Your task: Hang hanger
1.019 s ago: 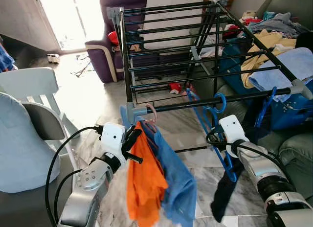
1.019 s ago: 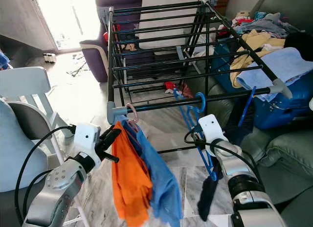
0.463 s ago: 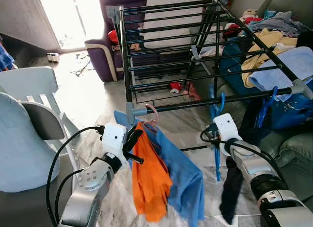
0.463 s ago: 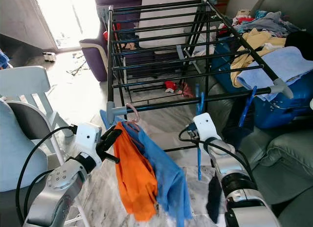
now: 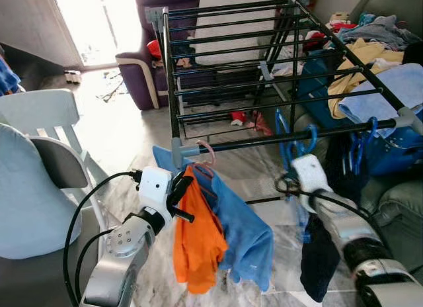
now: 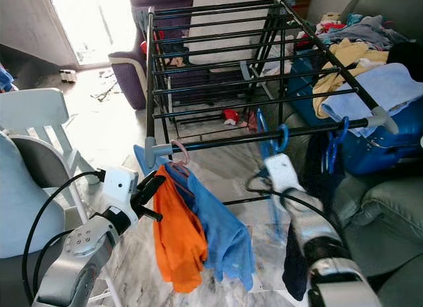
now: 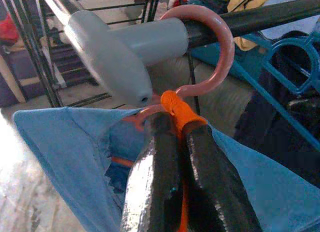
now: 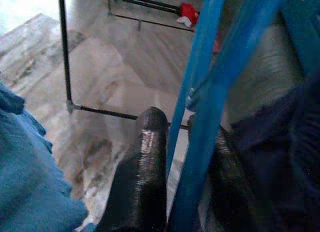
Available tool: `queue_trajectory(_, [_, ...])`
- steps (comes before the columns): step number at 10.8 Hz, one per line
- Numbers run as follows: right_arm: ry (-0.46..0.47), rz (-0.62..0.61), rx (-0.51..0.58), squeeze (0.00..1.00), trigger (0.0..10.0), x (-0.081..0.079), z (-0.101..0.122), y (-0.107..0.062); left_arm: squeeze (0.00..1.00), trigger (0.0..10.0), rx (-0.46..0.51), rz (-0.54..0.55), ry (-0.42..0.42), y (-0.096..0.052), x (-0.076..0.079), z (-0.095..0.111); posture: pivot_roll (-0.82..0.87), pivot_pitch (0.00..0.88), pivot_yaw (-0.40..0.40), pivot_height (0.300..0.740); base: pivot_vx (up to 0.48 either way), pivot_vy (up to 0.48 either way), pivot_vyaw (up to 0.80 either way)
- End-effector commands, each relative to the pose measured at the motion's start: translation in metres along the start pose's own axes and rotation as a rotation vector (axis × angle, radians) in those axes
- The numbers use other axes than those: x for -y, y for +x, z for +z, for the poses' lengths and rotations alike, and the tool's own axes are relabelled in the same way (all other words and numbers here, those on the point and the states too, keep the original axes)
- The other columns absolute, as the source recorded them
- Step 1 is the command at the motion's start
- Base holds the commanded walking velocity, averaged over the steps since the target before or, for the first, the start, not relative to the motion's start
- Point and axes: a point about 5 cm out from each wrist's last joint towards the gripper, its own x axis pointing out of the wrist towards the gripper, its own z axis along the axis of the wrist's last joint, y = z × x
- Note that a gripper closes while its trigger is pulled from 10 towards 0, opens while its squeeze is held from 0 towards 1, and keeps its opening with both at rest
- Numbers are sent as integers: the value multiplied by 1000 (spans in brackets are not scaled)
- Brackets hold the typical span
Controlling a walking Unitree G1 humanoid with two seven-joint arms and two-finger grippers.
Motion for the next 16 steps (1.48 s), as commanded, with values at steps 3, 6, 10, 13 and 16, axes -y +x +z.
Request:
queue_trajectory(3, [-29, -14, 5, 0, 5529, 7, -1, -4, 0, 10000, -1, 8, 6, 2, -2, 2, -51, 0, 59, 740, 0, 0, 0])
queue_trajectory(6, [-31, -15, 23, 1000, 10000, 7, 3, -3, 0, 10000, -2, 11, 4, 2, -3, 2, -48, 0, 59, 740, 0, 0, 0])
queue_trajectory(10, [-33, -7, 36, 510, 10000, 5, 10, 0, 0, 10000, -9, 10, -1, 1, -2, 1, -46, 0, 59, 740, 0, 0, 0])
queue_trajectory(13, [-36, 3, 41, 0, 0, 5, 12, 1, 0, 10000, -13, 10, -1, 1, -2, 0, -45, 0, 59, 740, 0, 0, 0])
queue_trajectory(16, [-27, 4, 42, 0, 0, 6, 12, 1, 0, 10000, -17, 10, 0, 1, -1, -1, -44, 0, 59, 740, 0, 0, 0])
